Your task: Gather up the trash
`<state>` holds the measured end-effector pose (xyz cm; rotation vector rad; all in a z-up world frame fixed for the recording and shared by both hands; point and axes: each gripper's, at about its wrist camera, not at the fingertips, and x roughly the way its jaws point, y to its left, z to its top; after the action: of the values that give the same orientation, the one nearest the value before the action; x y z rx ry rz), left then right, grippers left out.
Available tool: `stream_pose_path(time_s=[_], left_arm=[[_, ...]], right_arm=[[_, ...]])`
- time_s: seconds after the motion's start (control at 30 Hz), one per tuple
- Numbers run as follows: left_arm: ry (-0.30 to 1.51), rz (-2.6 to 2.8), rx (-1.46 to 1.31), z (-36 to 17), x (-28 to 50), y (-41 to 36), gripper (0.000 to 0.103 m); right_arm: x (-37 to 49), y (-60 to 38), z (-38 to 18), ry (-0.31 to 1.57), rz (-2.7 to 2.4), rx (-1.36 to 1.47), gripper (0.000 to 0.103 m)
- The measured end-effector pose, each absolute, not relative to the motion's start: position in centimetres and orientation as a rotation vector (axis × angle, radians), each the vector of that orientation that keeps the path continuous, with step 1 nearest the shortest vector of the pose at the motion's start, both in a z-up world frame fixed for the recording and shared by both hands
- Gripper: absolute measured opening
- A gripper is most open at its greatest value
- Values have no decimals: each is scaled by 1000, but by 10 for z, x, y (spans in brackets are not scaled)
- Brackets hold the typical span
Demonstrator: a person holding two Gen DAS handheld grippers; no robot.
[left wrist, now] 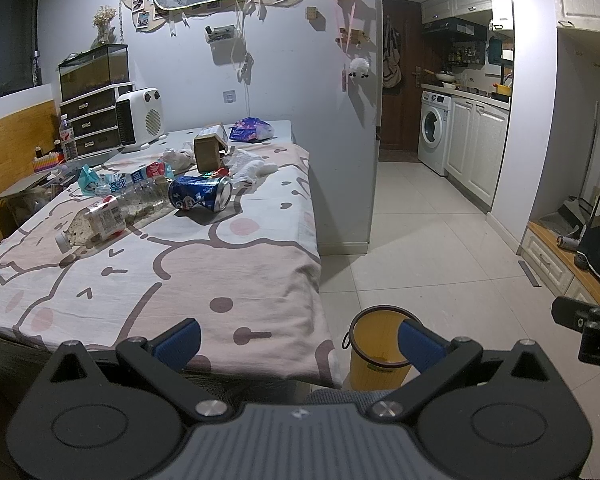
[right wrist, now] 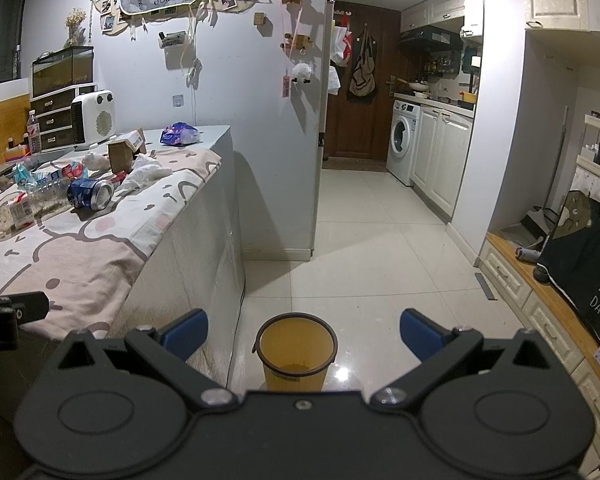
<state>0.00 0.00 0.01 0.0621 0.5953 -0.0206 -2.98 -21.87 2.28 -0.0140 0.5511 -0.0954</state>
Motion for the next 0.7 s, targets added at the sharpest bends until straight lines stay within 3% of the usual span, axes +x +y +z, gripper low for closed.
stream_pose_path(time_s=[0.7], left_arm=[[596,-21,61,0,0,0,103]], right_arm=[[-30,-220,24,552,-96,-15,103]])
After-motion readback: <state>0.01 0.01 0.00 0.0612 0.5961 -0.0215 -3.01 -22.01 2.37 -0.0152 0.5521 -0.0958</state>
